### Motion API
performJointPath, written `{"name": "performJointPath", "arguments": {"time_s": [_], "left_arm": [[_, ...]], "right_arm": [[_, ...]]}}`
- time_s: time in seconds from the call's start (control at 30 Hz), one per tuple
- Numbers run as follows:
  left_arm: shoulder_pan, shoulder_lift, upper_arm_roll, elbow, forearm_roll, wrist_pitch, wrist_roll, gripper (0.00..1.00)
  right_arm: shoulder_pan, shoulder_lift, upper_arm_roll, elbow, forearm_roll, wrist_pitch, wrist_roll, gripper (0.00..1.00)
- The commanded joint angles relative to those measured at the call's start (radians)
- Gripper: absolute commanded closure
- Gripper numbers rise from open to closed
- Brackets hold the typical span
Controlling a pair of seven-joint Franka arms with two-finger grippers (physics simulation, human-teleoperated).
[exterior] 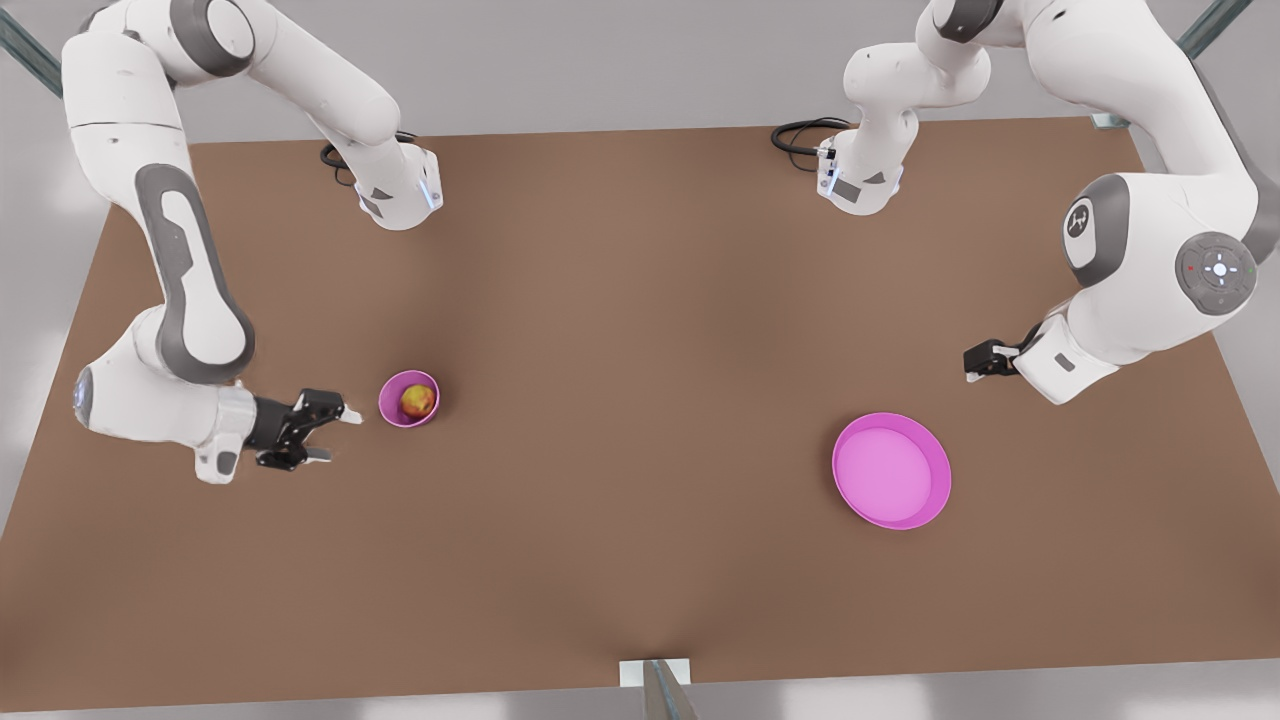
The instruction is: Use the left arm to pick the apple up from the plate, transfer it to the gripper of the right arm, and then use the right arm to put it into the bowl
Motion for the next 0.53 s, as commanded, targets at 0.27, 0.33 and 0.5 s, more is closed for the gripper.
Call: {"name": "performJointPath", "arguments": {"time_s": [0.27,0.33,0.5], "left_arm": [[0.0,0.02,0.0,0.035,0.004,0.05,-0.073,0.0],[-0.002,0.02,0.0,0.035,0.004,0.05,-0.073,0.0],[0.0,0.029,0.0,0.05,0.004,0.05,-0.074,0.0]], "right_arm": [[0.662,-0.324,-0.667,0.183,-0.394,-0.302,0.796,0.0],[0.663,-0.349,-0.733,0.124,-0.382,-0.3,0.825,0.0],[0.652,-0.264,-0.733,0.17,-0.329,-0.305,0.818,0.0]]}}
